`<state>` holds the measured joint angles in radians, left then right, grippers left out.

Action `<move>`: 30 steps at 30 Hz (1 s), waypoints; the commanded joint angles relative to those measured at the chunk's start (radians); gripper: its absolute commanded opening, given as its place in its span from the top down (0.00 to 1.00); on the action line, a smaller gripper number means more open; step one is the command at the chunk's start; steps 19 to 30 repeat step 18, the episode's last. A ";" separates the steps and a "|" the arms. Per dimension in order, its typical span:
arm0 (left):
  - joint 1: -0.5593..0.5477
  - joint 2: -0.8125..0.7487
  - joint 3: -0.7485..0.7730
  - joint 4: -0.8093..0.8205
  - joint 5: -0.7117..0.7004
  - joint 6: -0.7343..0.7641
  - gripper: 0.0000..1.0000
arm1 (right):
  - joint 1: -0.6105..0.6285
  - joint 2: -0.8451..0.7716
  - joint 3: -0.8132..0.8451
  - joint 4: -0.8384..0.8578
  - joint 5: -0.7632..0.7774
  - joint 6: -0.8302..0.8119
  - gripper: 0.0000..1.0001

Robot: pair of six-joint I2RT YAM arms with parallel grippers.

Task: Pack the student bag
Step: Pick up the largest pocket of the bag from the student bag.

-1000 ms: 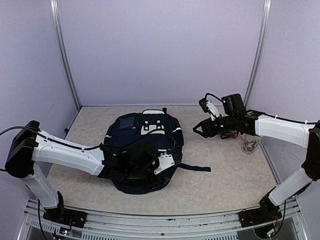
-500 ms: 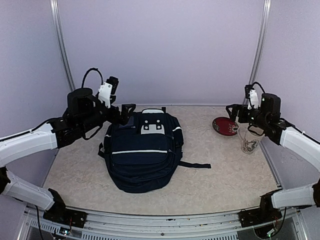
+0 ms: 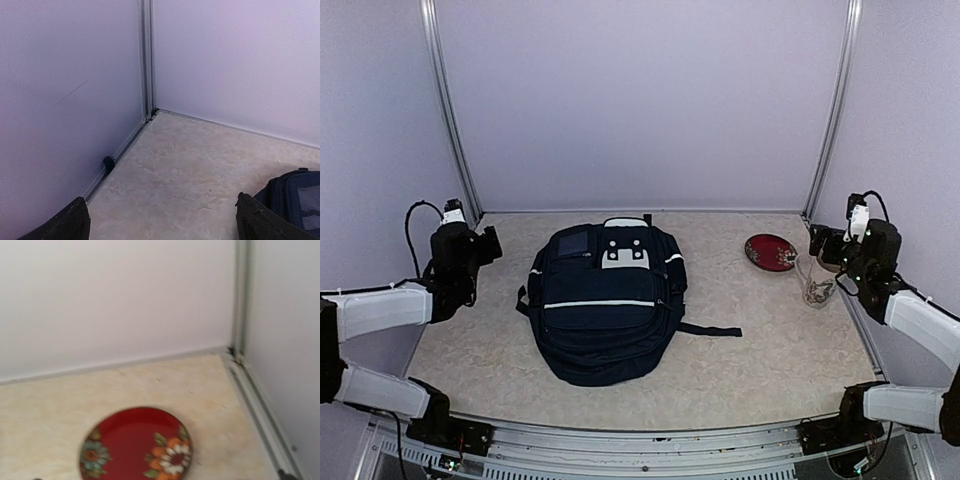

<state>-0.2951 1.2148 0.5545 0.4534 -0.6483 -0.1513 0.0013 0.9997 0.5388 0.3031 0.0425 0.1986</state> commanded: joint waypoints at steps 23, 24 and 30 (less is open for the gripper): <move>0.035 0.099 -0.141 0.383 -0.091 0.152 0.01 | -0.011 -0.006 -0.196 0.222 0.215 0.021 0.00; 0.035 0.099 -0.141 0.383 -0.091 0.152 0.01 | -0.011 -0.006 -0.196 0.222 0.215 0.021 0.00; 0.035 0.099 -0.141 0.383 -0.091 0.152 0.01 | -0.011 -0.006 -0.196 0.222 0.215 0.021 0.00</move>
